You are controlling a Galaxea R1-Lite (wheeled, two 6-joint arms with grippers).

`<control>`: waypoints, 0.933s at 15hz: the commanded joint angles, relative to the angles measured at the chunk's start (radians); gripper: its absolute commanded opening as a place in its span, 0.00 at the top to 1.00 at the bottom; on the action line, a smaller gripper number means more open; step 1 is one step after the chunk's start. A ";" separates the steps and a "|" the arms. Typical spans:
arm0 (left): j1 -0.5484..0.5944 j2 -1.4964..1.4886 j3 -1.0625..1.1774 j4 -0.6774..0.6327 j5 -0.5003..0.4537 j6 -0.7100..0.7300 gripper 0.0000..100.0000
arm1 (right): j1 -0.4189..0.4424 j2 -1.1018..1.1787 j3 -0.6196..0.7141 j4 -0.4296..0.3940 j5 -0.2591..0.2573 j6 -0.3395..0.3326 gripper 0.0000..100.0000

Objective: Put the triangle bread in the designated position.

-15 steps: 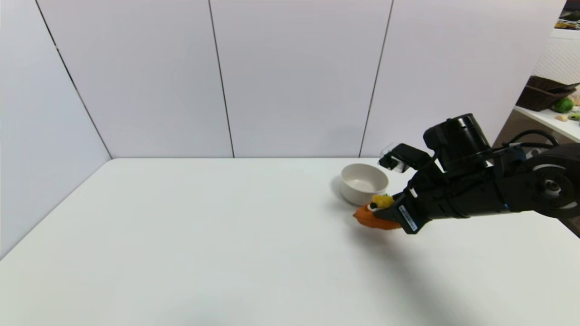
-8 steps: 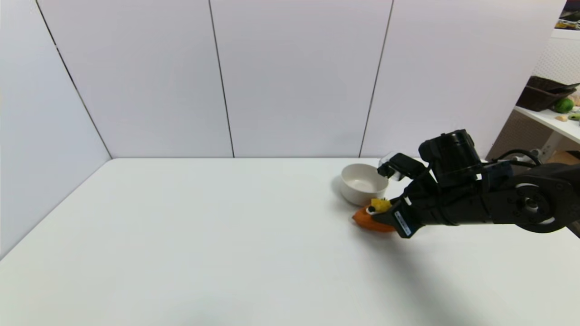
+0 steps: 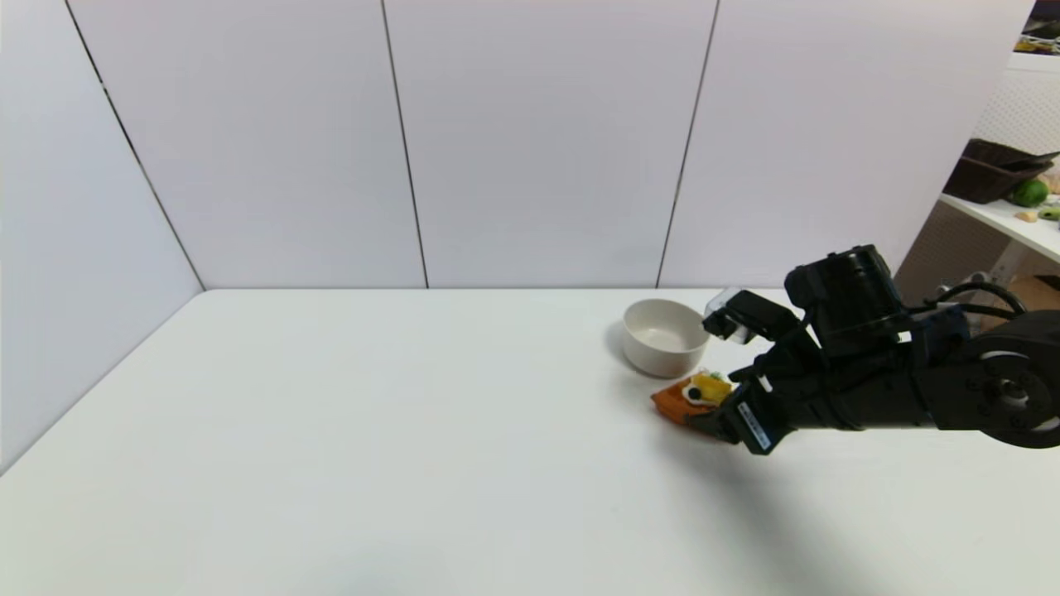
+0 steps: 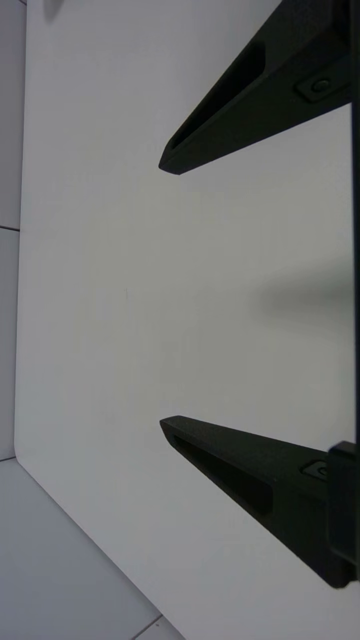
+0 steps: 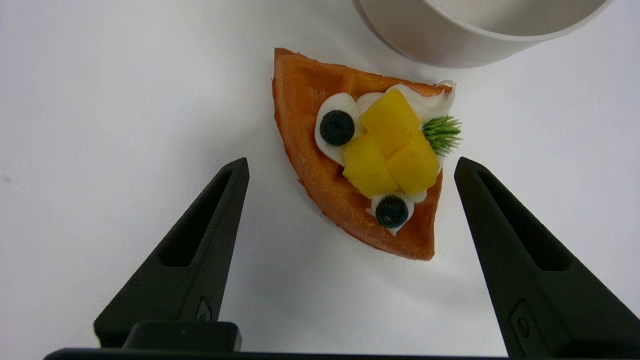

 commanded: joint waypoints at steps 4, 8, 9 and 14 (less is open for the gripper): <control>0.000 0.000 0.000 -0.001 0.000 0.000 0.00 | -0.094 -0.389 0.096 0.277 -0.251 0.023 0.00; 0.000 0.000 0.000 -0.001 0.000 0.000 0.00 | -0.263 -0.757 0.317 0.279 -0.289 0.063 0.00; 0.000 0.000 0.000 -0.001 0.000 0.000 0.00 | -0.285 -0.861 0.366 0.279 -0.289 0.087 0.00; 0.000 0.000 0.000 -0.001 0.000 0.000 0.00 | -0.360 -1.328 0.681 0.236 -0.283 0.175 0.00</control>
